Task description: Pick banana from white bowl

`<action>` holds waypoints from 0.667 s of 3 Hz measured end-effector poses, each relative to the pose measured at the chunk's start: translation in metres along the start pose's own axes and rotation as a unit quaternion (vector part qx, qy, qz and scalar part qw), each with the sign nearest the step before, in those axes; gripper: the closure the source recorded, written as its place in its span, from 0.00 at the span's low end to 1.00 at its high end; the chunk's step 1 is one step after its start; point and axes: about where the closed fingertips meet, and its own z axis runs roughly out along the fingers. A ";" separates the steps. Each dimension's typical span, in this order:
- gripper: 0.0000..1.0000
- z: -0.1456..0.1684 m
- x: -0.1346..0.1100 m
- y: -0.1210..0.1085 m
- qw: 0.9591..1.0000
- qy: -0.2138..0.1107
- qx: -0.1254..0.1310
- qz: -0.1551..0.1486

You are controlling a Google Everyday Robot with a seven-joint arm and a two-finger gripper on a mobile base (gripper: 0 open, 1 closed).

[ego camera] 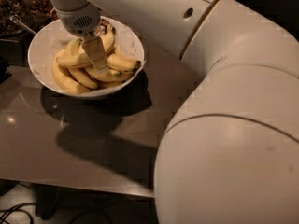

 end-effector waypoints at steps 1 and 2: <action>0.33 0.006 0.005 0.002 1.000 0.007 -0.006 -0.002; 0.51 0.011 0.009 0.007 1.000 0.009 -0.009 -0.002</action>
Offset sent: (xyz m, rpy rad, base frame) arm -0.0229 -0.0441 -0.0178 -0.1261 0.0925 -0.0382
